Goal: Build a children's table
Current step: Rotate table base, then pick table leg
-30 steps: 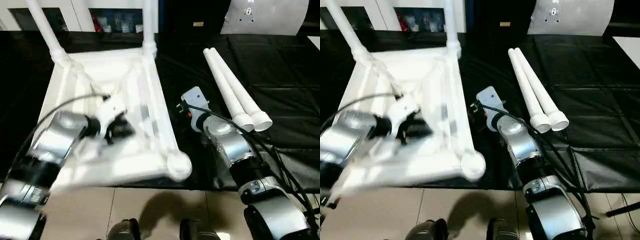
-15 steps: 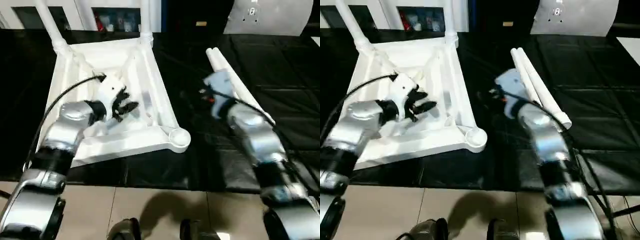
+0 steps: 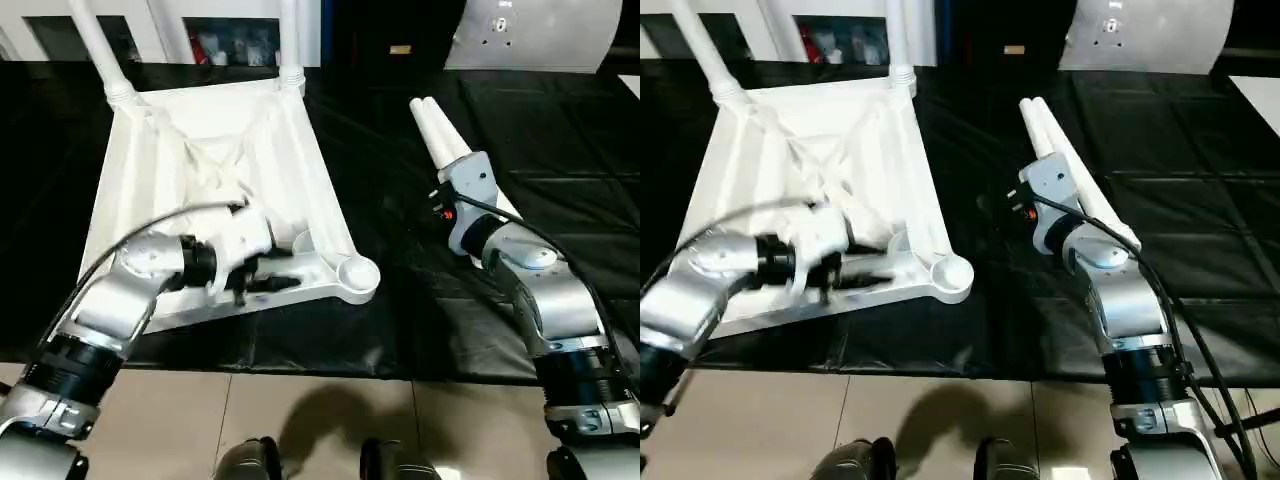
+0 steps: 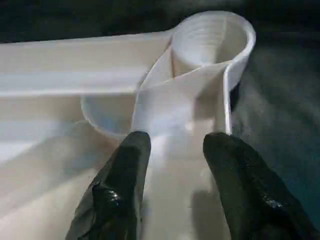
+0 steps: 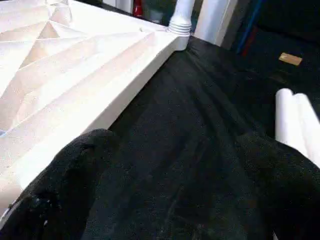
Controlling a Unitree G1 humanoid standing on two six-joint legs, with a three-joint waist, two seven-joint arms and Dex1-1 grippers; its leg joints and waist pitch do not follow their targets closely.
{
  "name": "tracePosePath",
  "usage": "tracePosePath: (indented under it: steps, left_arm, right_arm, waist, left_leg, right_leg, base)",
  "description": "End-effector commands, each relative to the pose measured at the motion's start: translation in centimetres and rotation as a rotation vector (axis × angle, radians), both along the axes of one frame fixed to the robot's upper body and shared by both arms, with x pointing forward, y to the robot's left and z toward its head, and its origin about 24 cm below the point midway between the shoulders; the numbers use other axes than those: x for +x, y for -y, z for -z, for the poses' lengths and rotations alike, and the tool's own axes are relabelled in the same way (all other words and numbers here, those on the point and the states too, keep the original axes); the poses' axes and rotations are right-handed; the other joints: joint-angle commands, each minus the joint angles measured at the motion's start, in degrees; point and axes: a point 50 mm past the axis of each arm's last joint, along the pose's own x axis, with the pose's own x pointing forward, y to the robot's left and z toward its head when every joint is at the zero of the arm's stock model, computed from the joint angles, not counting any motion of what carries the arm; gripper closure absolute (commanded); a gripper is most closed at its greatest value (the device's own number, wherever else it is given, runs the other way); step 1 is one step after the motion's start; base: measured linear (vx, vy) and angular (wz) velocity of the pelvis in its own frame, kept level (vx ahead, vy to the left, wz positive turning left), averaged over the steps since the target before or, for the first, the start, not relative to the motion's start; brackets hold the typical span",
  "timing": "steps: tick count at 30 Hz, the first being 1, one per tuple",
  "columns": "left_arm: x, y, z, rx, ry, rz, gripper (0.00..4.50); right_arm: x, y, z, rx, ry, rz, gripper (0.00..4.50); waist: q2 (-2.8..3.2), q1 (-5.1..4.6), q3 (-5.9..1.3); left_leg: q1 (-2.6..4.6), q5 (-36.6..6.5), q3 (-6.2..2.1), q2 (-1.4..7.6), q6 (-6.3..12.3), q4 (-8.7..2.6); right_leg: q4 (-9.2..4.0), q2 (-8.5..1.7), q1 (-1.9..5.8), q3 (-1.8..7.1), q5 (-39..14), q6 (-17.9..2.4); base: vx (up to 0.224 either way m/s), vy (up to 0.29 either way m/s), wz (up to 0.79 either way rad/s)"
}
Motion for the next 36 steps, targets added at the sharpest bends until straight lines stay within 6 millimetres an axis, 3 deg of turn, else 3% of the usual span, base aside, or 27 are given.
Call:
tracePosePath:
  steps: [1, 8, 13, 18, 20, 25, 26, 27, 28, 29, 30, 32, 33, 34, 35, 36]
  left_arm:
    - [1.0, -0.4, 0.4, 0.067, 0.069, -0.088, 2.31]
    - [2.0, -0.3, 0.5, 0.119, 0.132, -0.150, 2.31]
    - [2.8, 0.1, 0.8, 0.119, 0.177, -0.185, 2.31]
    - [4.3, 0.9, -0.1, -0.005, 0.244, -0.308, 2.31]
    - [4.5, 1.2, -0.5, -0.072, 0.234, -0.334, 2.31]
    - [3.2, 1.3, -0.8, -0.125, 0.177, -0.231, 2.31]
    - [2.8, 1.3, -0.9, -0.149, 0.157, -0.216, 2.31]
    - [2.1, 1.2, -1.3, -0.193, 0.132, -0.196, 2.31]
    - [1.4, 1.2, -1.7, -0.229, 0.110, -0.179, 2.31]
    - [1.3, 1.3, -1.8, -0.237, 0.105, -0.174, 2.31]
    - [1.0, 1.3, -1.9, -0.246, 0.097, -0.168, 2.31]
    - [0.6, 1.3, -2.1, -0.260, 0.077, -0.149, 2.31]
    - [-0.7, 1.7, -2.6, -0.298, 0.032, -0.106, 2.11]
    - [-0.7, 1.7, -2.6, -0.298, 0.032, -0.106, 2.01]
    - [-1.2, 1.8, -2.8, -0.309, 0.021, -0.093, 1.97]
    - [-1.5, 1.9, -2.8, -0.313, 0.018, -0.089, 1.97]
  right_arm:
    - [-0.3, 0.1, -0.2, -0.022, 0.010, 0.007, 0.00]
    - [-0.2, 0.1, -0.1, -0.043, 0.013, 0.042, 0.00]
    - [0.4, 0.9, -0.2, -0.089, 0.020, 0.119, 0.00]
    - [1.2, 2.0, 0.2, -0.088, -0.102, 0.241, 0.00]
    - [1.6, 2.2, 0.1, -0.069, -0.143, 0.274, 0.00]
    - [3.1, 2.7, 0.2, -0.077, -0.210, 0.301, 0.00]
    - [3.4, 2.9, 0.3, -0.082, -0.222, 0.310, 0.00]
    - [4.0, 3.1, 0.5, -0.097, -0.251, 0.324, 0.00]
    - [4.5, 3.4, 0.6, -0.115, -0.265, 0.341, 0.00]
    - [4.6, 3.5, 0.7, -0.121, -0.268, 0.346, 0.00]
    - [4.8, 3.6, 0.7, -0.121, -0.276, 0.364, 0.00]
    - [5.0, 3.8, 0.8, -0.122, -0.288, 0.385, 0.00]
    - [5.6, 4.3, 1.0, -0.167, -0.348, 0.445, 0.00]
    - [5.6, 4.3, 1.0, -0.167, -0.348, 0.445, 0.00]
    - [5.7, 4.4, 1.1, -0.190, -0.375, 0.461, 0.00]
    - [5.9, 4.5, 1.1, -0.205, -0.378, 0.470, 0.00]
  waist:
    - [-0.15, 0.05, -5.69]
    - [-0.24, 0.16, -5.99]
    - [-0.24, 0.16, -5.68]
    - [-0.46, -0.15, -5.51]
    - [-0.08, -0.09, -5.47]
    - [-0.05, -0.25, -5.83]
    - [0.26, -0.04, -5.64]
    - [0.09, -0.22, -5.71]
    - [-0.05, -0.20, -5.74]
    - [0.00, -0.15, -5.55]
    - [-0.46, -0.17, -5.45]
    - [-0.28, 0.00, -5.49]
    - [-1.37, -0.08, -5.28]
    - [-0.92, -0.19, -5.58]
    - [-0.64, -0.19, -5.14]
    - [-0.92, -0.29, -5.04]
  left_leg:
    - [1.82, -8.57, -1.69, 3.24, 2.10, -3.51]
    - [1.76, -7.66, -1.73, 3.16, 2.41, -3.17]
    - [2.02, -9.92, -1.73, 3.13, 1.60, -3.22]
    - [2.02, -12.20, -1.96, 2.84, 0.66, -3.25]
    - [2.02, -11.85, -2.06, 2.94, 0.75, -3.19]
    - [1.78, -9.90, -2.13, 3.02, 0.94, -2.94]
    - [2.01, -9.66, -1.84, 3.01, 1.24, -2.88]
    - [1.72, -8.99, -1.98, 3.09, 1.24, -2.92]
    - [1.83, -8.89, -1.92, 3.18, 1.12, -2.90]
    - [1.85, -8.89, -1.74, 3.08, 1.41, -2.83]
    - [1.82, -8.84, -1.54, 3.07, 1.75, -2.87]
    - [1.95, -8.92, -1.64, 3.15, 1.90, -2.86]
    - [1.99, -9.36, -1.40, 3.17, 2.02, -3.01]
    - [1.98, -8.92, -1.89, 3.42, 1.34, -2.85]
    - [2.08, -9.82, -1.64, 3.33, 1.14, -2.90]
    - [1.91, -10.27, -1.58, 3.18, 1.00, -2.92]
  right_leg:
    - [-3.80, -4.29, 3.53, 2.97, -9.59, -12.19]
    - [-3.67, -4.49, 3.66, 2.96, -8.73, -12.60]
    - [-4.20, -4.44, 3.31, 2.92, -12.82, -11.91]
    - [-4.54, -4.36, 3.47, 2.78, -16.62, -11.19]
    - [-4.51, -4.60, 3.38, 2.83, -16.12, -11.33]
    - [-3.88, -4.93, 3.74, 2.74, -11.55, -13.35]
    - [-4.09, -4.63, 3.43, 2.81, -10.72, -13.51]
    - [-3.55, -4.82, 3.82, 2.72, -9.08, -14.62]
    - [-3.57, -4.96, 3.71, 2.71, -8.80, -15.18]
    - [-3.83, -4.64, 3.58, 2.70, -8.99, -15.36]
    - [-3.76, -4.38, 3.54, 2.73, -8.86, -15.17]
    - [-3.51, -4.54, 3.54, 2.68, -9.82, -14.91]
    - [-3.99, -4.32, 3.39, 2.66, -11.31, -14.22]
    - [-3.07, -4.97, 3.71, 2.63, -11.15, -15.27]
    - [-3.83, -4.65, 3.27, 2.62, -13.26, -14.96]
    - [-3.76, -4.47, 3.35, 2.65, -13.96, -14.42]
  base:
    - [0.000, 0.000, 0.00]
    - [0.000, 0.000, 0.00]
    - [0.000, 0.000, 0.00]
    - [0.000, 0.000, 0.00]
    - [0.000, 0.000, 0.00]
    - [0.000, 0.000, 0.00]
    - [0.000, 0.000, 0.00]
    - [0.000, 0.000, 0.00]
    - [0.000, 0.000, 0.00]
    - [0.000, 0.000, 0.00]
    - [0.000, 0.000, 0.00]
    - [0.000, 0.000, 0.00]
    - [0.000, 0.000, 0.00]
    - [0.000, 0.000, 0.00]
    - [0.000, 0.000, 0.00]
    - [0.000, 0.000, 0.00]
